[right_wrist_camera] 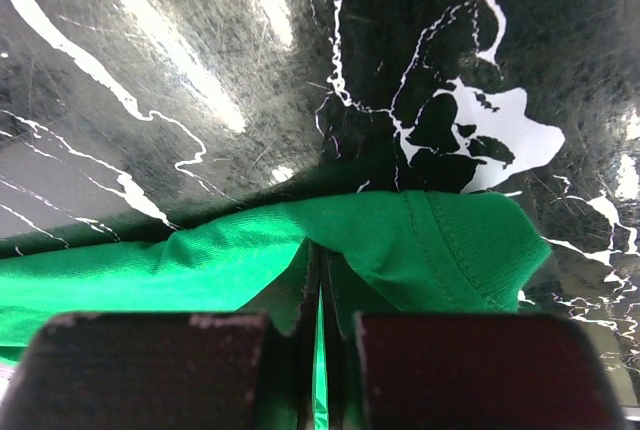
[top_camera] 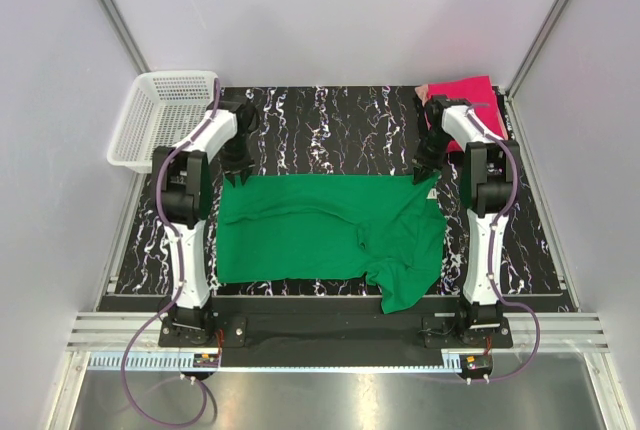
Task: Fold and stack the t-shirts
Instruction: Fold the tshirt
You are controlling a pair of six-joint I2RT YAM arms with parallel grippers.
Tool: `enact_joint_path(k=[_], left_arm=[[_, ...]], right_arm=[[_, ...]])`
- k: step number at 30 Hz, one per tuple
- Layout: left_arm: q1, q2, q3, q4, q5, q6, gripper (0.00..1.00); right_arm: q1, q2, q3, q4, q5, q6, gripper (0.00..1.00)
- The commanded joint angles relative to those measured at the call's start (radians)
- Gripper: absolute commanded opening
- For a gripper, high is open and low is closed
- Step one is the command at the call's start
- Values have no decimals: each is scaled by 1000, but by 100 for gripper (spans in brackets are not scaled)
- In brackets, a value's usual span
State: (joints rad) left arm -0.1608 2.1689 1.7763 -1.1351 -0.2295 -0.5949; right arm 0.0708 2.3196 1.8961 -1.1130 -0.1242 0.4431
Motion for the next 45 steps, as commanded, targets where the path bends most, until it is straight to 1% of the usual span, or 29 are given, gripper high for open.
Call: enact_joint_path(k=[1, 9, 13, 16, 17, 19, 20, 21, 24, 27, 30, 34, 38, 45], left_arm=[[-3, 14, 66, -17, -34, -28, 32], [-6, 101, 166, -41, -21, -52, 29], [-6, 117, 179, -48, -19, -55, 29], [-6, 118, 161, -46, -28, -59, 29], [-6, 117, 152, -45, -33, -57, 27], [-6, 118, 123, -32, -33, -60, 17], [-6, 120, 115, -28, -31, -62, 11], [-6, 123, 107, -23, -28, -60, 0], [-6, 134, 106, -12, -28, -62, 0], [-5, 153, 138, -12, -31, -59, 0], [-5, 177, 208, -23, -24, -54, 0], [-5, 187, 265, -28, 1, -59, 0], [-5, 219, 337, -54, 27, -62, 0], [-3, 250, 446, -89, 27, -52, 0]], right_arm=[[-5, 18, 44, -13, 23, 5, 3], [-6, 64, 122, -34, 15, -6, 0], [-5, 75, 150, -56, 3, -3, 0], [-6, 75, 167, -62, -2, -6, 0], [-5, 77, 173, -65, 1, -7, 0], [-6, 84, 176, -67, 1, -7, 0], [-6, 89, 179, -67, 0, -9, 0], [-5, 90, 179, -68, 1, -7, 0], [-5, 98, 187, -68, 3, 2, 0], [-6, 110, 204, -68, 1, 3, 0], [-6, 127, 233, -80, 3, 5, 0], [-5, 156, 282, -102, 6, 8, 0], [-6, 182, 371, -143, 1, 17, 0], [-9, 251, 524, -211, 11, 17, 0]])
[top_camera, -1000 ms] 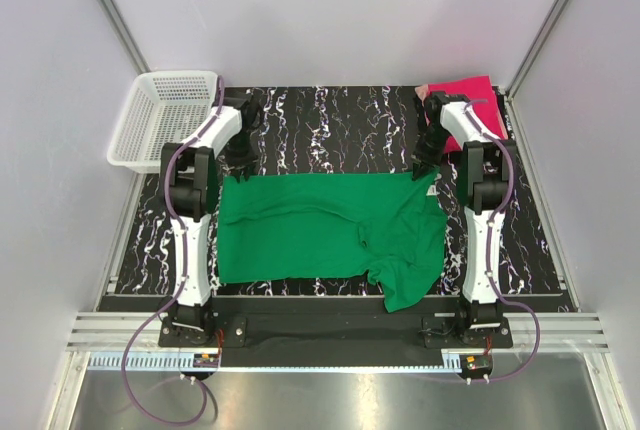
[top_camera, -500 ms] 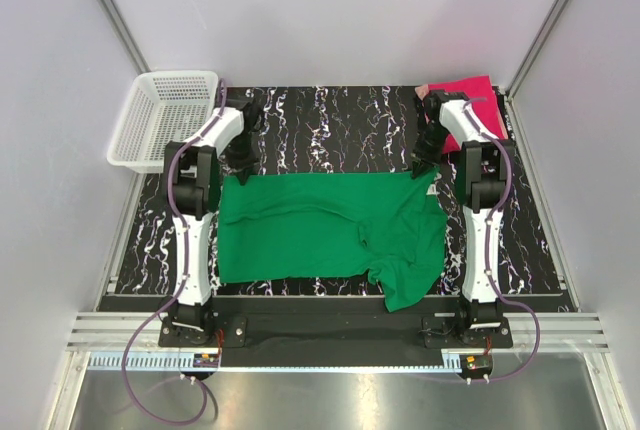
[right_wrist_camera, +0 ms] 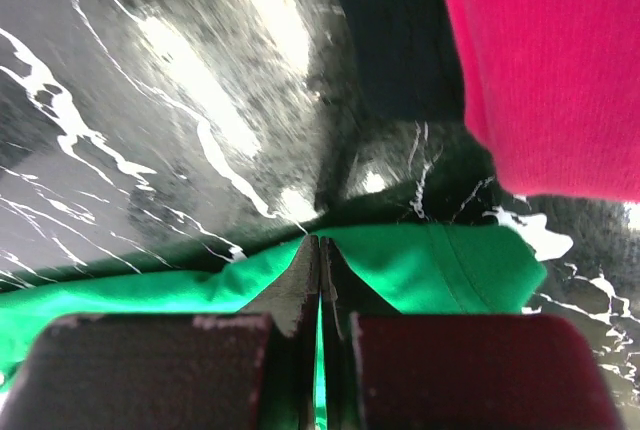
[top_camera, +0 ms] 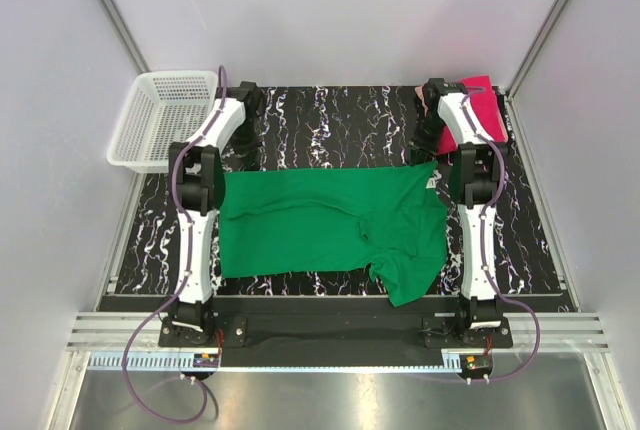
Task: Fold and stack the t-shirts
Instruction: Fold the tshirt
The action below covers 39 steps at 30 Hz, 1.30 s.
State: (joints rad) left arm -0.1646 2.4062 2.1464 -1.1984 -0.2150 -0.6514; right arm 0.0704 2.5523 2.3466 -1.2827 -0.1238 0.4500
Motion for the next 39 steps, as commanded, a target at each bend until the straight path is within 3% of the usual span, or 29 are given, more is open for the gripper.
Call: enact_joint_path(k=[1, 8, 12, 13, 14, 15, 16, 19, 22, 39], left_arm=[[0, 16, 90, -30, 12, 6, 0], [-1, 2, 127, -53, 31, 16, 0], [-1, -114, -18, -47, -4, 24, 2], [-3, -145, -58, -41, -7, 22, 7], [-3, -210, -100, -30, -3, 24, 13], [-3, -241, -187, 0, 3, 27, 17], [-3, -271, -225, 14, 5, 26, 18], [-4, -354, -357, 66, -6, 24, 22], [-6, -360, -391, 74, -20, 38, 23], [-3, -268, -369, 95, -40, 52, 29]], right_arm=[[-9, 29, 83, -46, 9, 13, 0], [-11, -6, 82, -47, -37, 6, 0], [-11, -108, 5, -29, -37, -22, 2], [-11, -178, -82, -9, -56, -37, 23], [-11, -223, -136, 58, -74, -39, 34], [-11, -266, -189, 92, -71, -37, 36], [-11, -343, -290, 127, -63, -34, 30], [-11, -406, -381, 209, -60, -33, 31], [-12, -393, -421, 204, -57, -51, 31], [-24, -185, -290, 152, -5, -56, 34]])
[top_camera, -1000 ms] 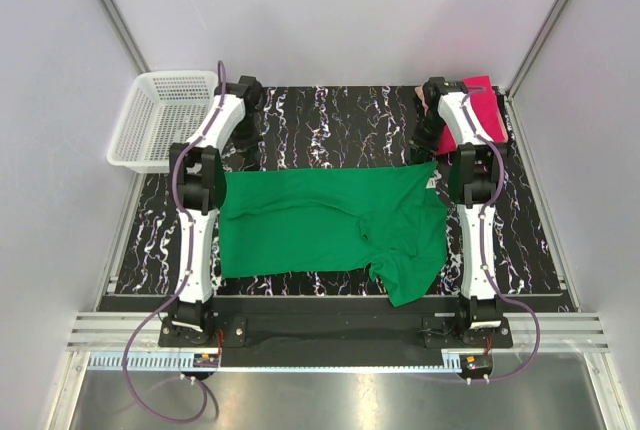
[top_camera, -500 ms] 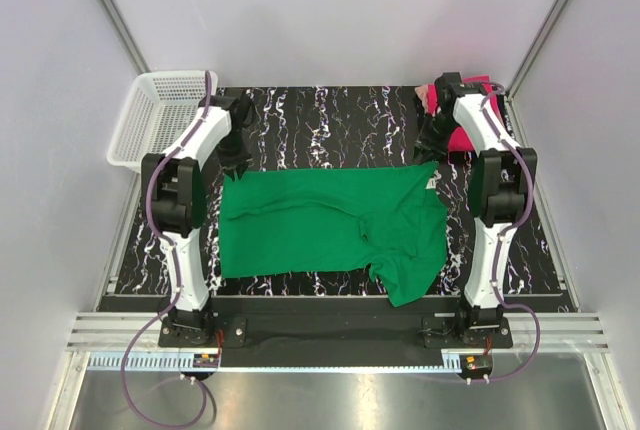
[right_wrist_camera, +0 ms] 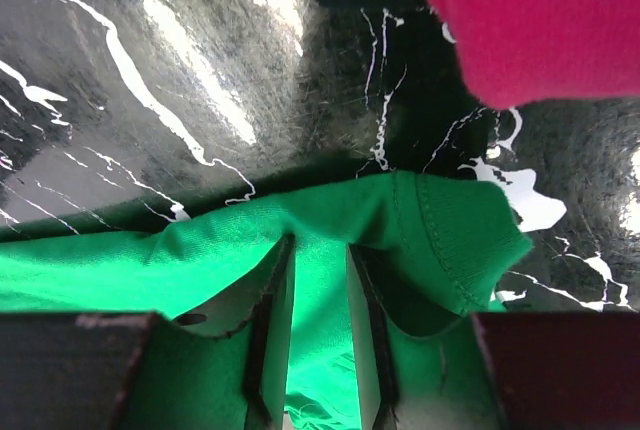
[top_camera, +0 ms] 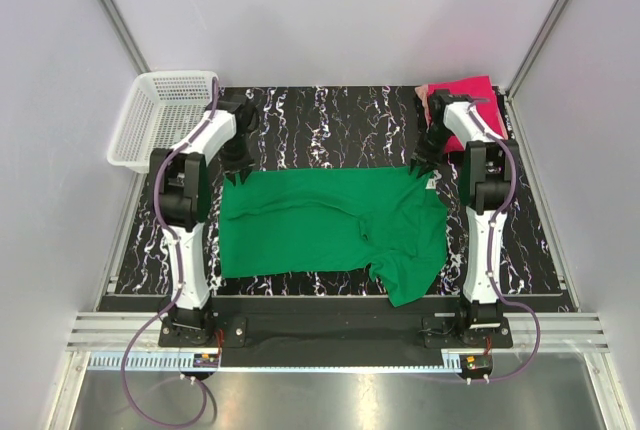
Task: Fold and stack the t-shirts
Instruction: Fold the tshirt
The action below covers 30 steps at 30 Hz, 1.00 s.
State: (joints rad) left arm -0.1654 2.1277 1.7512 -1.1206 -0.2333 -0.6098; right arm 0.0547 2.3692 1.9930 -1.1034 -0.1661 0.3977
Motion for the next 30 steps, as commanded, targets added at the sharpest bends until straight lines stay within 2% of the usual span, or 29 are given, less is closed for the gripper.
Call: enact_joint_path(k=[1, 4, 5, 6, 7, 10, 18, 26, 30], left_arm=[[-2, 15, 27, 18, -21, 8, 29], [-2, 40, 28, 21, -23, 1, 29], [-2, 47, 33, 22, -24, 1, 28], [-2, 55, 37, 22, -27, 1, 25], [-2, 72, 44, 21, -29, -1, 16], [-2, 95, 59, 22, -28, -8, 0], [-2, 161, 154, 19, -20, -18, 0], [-2, 233, 306, -31, -5, -30, 0], [-2, 245, 323, -35, -6, -33, 0]], right_arm=[[-9, 8, 69, -36, 39, -5, 33], [-9, 22, 58, -38, 45, -7, 28], [-9, 27, 58, -39, 45, -7, 16], [-9, 36, 56, -39, 43, -3, 7], [-9, 42, 52, -39, 45, 3, 0], [-9, 55, 49, -39, 40, 9, 0], [-9, 90, 115, -41, 46, 20, 0], [-9, 191, 337, -128, 30, 15, 0], [-9, 254, 453, -174, 33, 12, 0]])
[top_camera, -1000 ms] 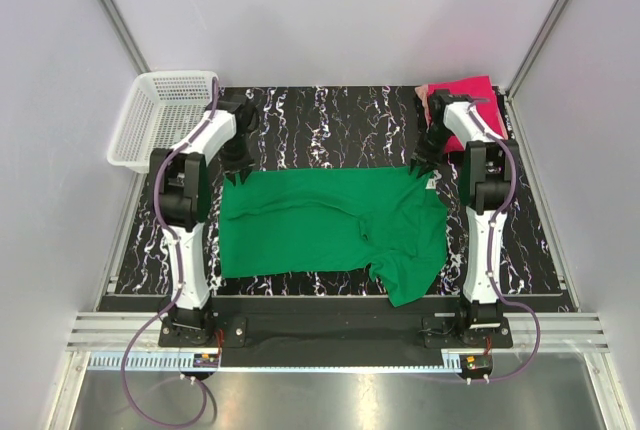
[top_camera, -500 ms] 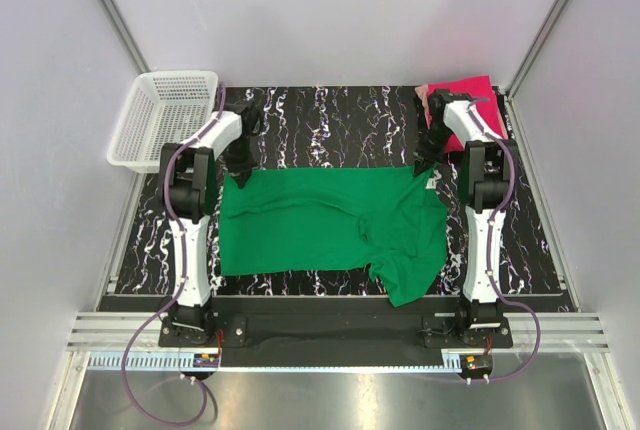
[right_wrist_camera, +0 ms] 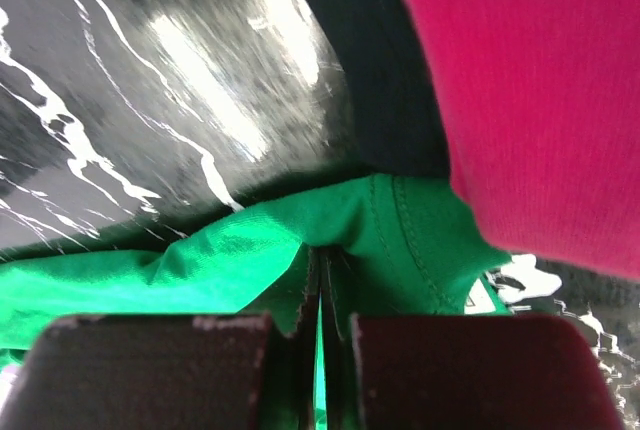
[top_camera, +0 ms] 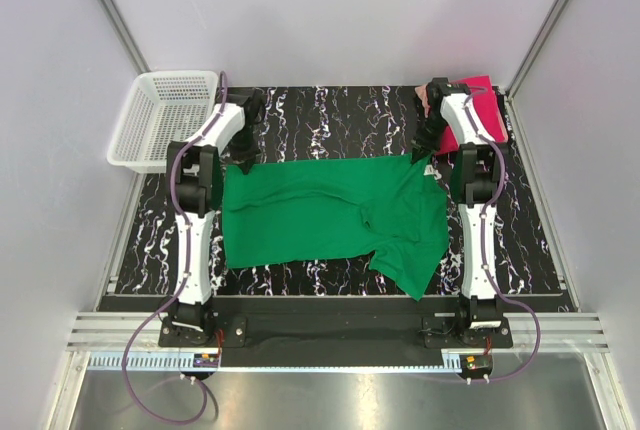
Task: Fold and stack the t-shirts
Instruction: Fold the tshirt
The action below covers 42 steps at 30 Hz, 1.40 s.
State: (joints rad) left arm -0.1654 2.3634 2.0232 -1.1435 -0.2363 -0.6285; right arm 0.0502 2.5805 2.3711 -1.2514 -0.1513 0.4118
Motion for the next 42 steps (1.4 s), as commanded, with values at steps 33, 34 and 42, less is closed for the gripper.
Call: enact_joint_path(k=[33, 34, 42], left_arm=[[-78, -1129, -728, 74, 9, 30, 46], [-88, -1188, -771, 70, 12, 20, 46], [-98, -1602, -954, -59, 23, -36, 45]], right_arm=[[-4, -1213, -999, 230, -184, 16, 35], [-4, -1270, -1057, 231, -210, 27, 36], [-4, -1829, -1447, 167, -287, 168, 38]])
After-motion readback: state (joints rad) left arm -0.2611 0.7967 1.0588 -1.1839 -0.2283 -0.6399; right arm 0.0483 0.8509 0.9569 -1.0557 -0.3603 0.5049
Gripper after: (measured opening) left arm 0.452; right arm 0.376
